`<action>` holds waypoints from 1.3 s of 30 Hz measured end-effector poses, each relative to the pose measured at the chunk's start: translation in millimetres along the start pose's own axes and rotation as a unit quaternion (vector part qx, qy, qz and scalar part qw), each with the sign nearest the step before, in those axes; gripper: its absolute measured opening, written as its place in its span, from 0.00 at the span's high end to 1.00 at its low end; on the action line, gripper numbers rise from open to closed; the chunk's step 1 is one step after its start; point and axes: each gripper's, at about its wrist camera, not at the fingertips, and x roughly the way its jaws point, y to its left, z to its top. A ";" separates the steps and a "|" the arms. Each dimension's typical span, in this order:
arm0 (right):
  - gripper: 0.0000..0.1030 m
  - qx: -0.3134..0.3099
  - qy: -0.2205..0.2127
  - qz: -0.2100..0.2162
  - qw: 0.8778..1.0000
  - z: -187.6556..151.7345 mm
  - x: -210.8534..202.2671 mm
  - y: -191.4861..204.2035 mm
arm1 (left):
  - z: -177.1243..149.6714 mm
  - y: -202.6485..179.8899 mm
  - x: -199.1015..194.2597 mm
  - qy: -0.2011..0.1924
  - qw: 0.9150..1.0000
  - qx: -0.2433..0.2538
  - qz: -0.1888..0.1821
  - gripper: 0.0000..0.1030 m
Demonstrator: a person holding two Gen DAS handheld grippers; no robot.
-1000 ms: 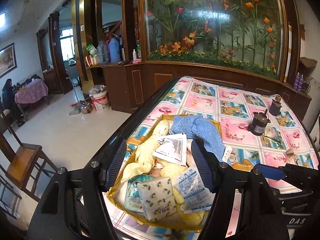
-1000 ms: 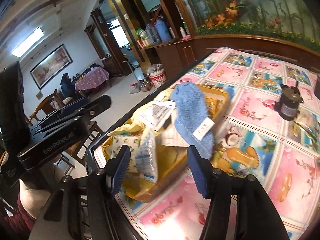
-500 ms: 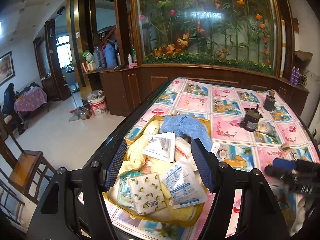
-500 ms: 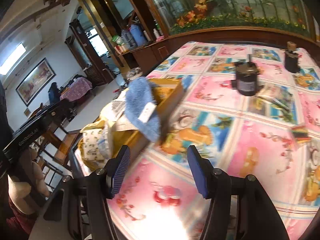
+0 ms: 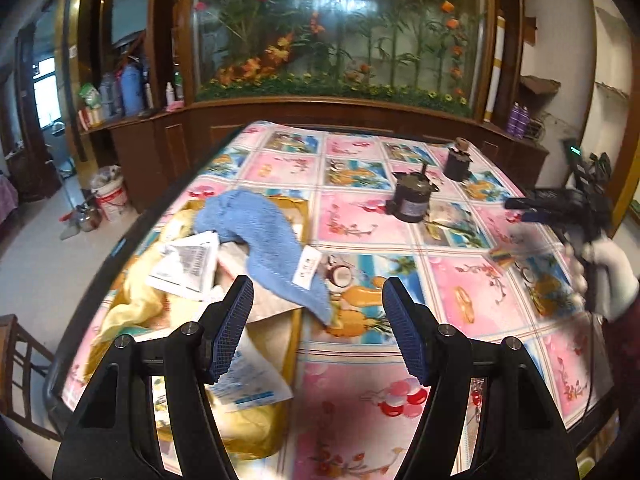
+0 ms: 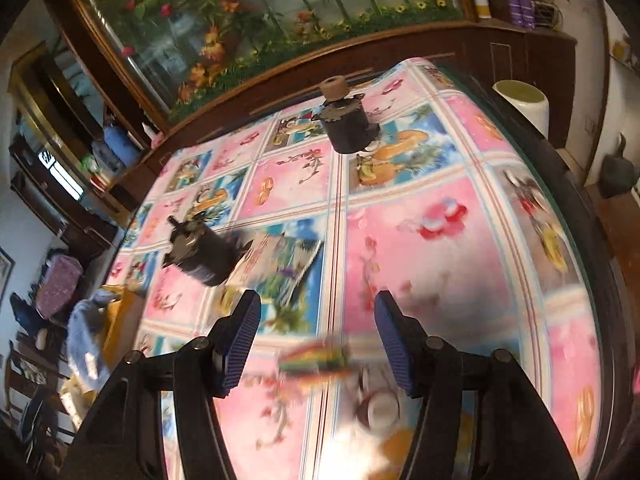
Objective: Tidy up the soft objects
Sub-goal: 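Withdraw both tools from the box toward the remaining packets, then grasp the scenic snack packet with left tool while right tool grasps striped candy packet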
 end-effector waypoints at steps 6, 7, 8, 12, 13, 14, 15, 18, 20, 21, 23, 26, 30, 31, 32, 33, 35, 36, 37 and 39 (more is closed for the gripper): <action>0.43 -0.024 0.046 -0.006 0.999 38.2 66.7 25.3 | 1.1 -4.1 9.2 0.008 1.000 0.005 -0.016 0.34; 0.48 -0.028 0.055 -0.006 0.998 40.7 76.3 27.7 | 1.5 -4.6 11.0 0.010 1.000 0.007 -0.016 0.34; 0.51 -0.034 0.067 -0.009 0.997 41.0 85.4 31.1 | 0.9 -4.6 12.5 0.013 1.000 0.009 -0.015 0.34; 0.63 -0.085 0.084 0.000 0.993 25.7 93.3 51.4 | -0.3 -1.0 19.7 0.020 1.000 0.008 -0.017 0.34; 0.66 -0.101 0.086 0.002 0.991 20.5 90.4 57.6 | -0.2 -0.4 22.4 0.023 1.000 0.006 -0.018 0.34; 0.67 -0.124 0.090 0.004 0.988 12.6 87.0 67.0 | -0.2 0.3 25.5 0.027 0.999 0.003 -0.021 0.34; 0.67 -0.142 0.093 0.008 0.985 6.3 85.0 75.1 | -0.6 0.1 27.9 0.031 0.999 -0.001 -0.025 0.34; 0.67 -0.179 0.120 0.035 0.976 -24.1 74.8 100.0 | -2.9 -2.8 31.5 0.041 0.998 -0.006 -0.038 0.34; 0.68 -0.196 0.140 0.066 0.968 -46.8 63.5 113.0 | -4.1 -6.4 30.5 0.044 0.998 -0.003 -0.045 0.34; 0.67 -0.203 0.157 0.083 0.963 -58.7 57.4 118.5 | -4.8 -9.0 29.8 0.046 0.998 0.000 -0.048 0.34; 0.68 -0.194 0.173 0.109 0.959 -70.3 43.7 118.1 | -6.0 -13.8 28.2 0.051 0.997 0.006 -0.061 0.34; 0.67 -0.129 0.122 0.135 0.975 -58.5 2.9 83.4 | -9.7 -22.3 27.1 0.064 0.994 0.016 -0.088 0.34; 0.66 -0.058 0.071 0.101 0.991 -45.5 -39.2 18.1 | -17.8 -37.8 36.1 0.092 0.988 0.036 -0.122 0.34; 0.66 -0.047 0.067 0.091 0.992 -46.0 -45.2 5.1 | -20.2 -42.2 39.4 0.099 0.986 0.040 -0.131 0.34; 0.66 -0.033 0.066 0.082 0.994 -47.8 -51.1 -9.5 | -22.5 -46.8 43.0 0.106 0.983 0.044 -0.142 0.34; 0.66 -0.022 0.066 0.077 0.995 -50.6 -55.4 -22.9 | -24.3 -50.7 45.7 0.111 0.981 0.048 -0.153 0.34; 0.66 -0.007 0.066 0.069 0.995 -50.9 -54.2 -34.0 | -26.5 -60.3 48.5 0.117 0.976 0.064 -0.175 0.34; 0.64 0.000 0.065 0.064 0.996 -51.4 -52.3 -38.4 | -27.1 -65.7 48.7 0.116 0.974 0.078 -0.177 0.34; 0.62 0.007 0.066 0.062 0.996 -51.3 -50.8 -41.8 | -27.1 -70.6 48.7 0.114 0.973 0.093 -0.178 0.34; 0.61 0.021 0.069 0.073 0.995 -50.8 -42.3 -43.9 | -26.1 -79.8 49.2 0.112 0.969 0.129 -0.178 0.34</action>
